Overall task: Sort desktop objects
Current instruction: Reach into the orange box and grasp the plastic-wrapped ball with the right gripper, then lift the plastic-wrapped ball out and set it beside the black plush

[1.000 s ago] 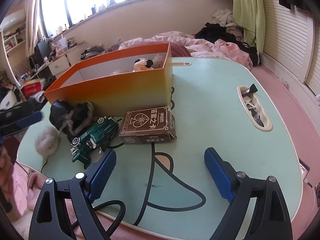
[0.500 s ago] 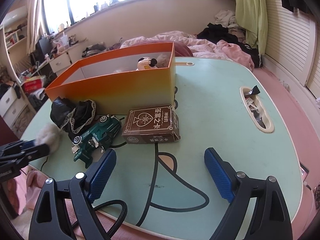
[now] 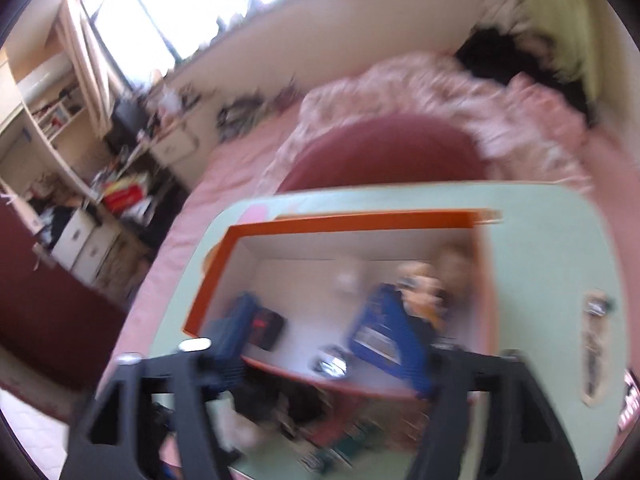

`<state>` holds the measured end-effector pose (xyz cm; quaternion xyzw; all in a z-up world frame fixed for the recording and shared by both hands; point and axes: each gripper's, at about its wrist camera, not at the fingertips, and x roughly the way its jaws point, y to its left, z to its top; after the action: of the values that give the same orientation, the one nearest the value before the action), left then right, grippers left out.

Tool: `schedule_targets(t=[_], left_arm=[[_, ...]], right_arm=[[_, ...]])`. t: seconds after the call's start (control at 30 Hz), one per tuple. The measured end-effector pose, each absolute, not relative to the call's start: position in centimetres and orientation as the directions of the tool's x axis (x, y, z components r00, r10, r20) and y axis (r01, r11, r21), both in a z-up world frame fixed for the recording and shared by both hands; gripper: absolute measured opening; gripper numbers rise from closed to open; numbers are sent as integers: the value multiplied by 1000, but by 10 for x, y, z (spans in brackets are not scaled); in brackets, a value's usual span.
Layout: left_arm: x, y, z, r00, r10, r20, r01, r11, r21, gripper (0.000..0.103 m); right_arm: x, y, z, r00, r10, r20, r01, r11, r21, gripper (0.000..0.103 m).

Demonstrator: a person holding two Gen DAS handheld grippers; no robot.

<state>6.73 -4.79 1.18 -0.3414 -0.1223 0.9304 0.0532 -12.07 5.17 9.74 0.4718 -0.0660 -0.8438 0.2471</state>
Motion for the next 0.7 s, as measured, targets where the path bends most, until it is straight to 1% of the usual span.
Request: schedule_targets(t=[0.1, 0.17, 0.23, 0.27, 0.3, 0.33, 0.43, 0.47, 0.57, 0.63, 0.7], left_arm=[[67, -44, 10, -758, 168, -630, -20, -972, -235, 83], [66, -42, 11, -758, 170, -630, -22, -971, -236, 83], [66, -41, 10, -759, 172, -628, -23, -971, -237, 83], [67, -42, 10, -759, 173, -627, -24, -971, -239, 83], [67, -42, 9, -760, 176, -626, -26, -970, -242, 83], [67, -43, 9, -761, 177, -624, -26, -970, -244, 83], [67, -43, 9, -763, 183, -620, -29, -968, -250, 83], [67, -43, 9, -763, 185, -619, -30, -967, -252, 83], [65, -42, 8, -762, 179, -622, -28, -969, -244, 83], [63, -40, 7, -760, 179, -625, -32, -970, -239, 85], [62, -39, 7, -759, 177, -626, -33, -972, -234, 86]], right_arm=[[-148, 26, 76, -419, -322, -849, 299, -932, 205, 48], [-167, 8, 59, -374, -234, -897, 295, -947, 124, 48], [-172, 6, 47, -356, -198, -913, 308, -948, 86, 48], [-173, 2, 44, -365, -155, -918, 312, -949, 36, 44], [-170, -1, 43, -383, -125, -915, 320, -947, -4, 29], [-166, -1, 43, -395, -118, -911, 327, -945, -19, 29], [-145, 14, 69, -484, -230, -844, 339, -939, 62, 29], [-130, 26, 86, -519, -305, -798, 359, -926, 121, 29], [-95, 54, 118, -546, -417, -727, 402, -891, 209, 29], [-63, 77, 129, -549, -461, -697, 428, -871, 240, 30], [-49, 86, 126, -510, -491, -706, 446, -853, 271, 31]])
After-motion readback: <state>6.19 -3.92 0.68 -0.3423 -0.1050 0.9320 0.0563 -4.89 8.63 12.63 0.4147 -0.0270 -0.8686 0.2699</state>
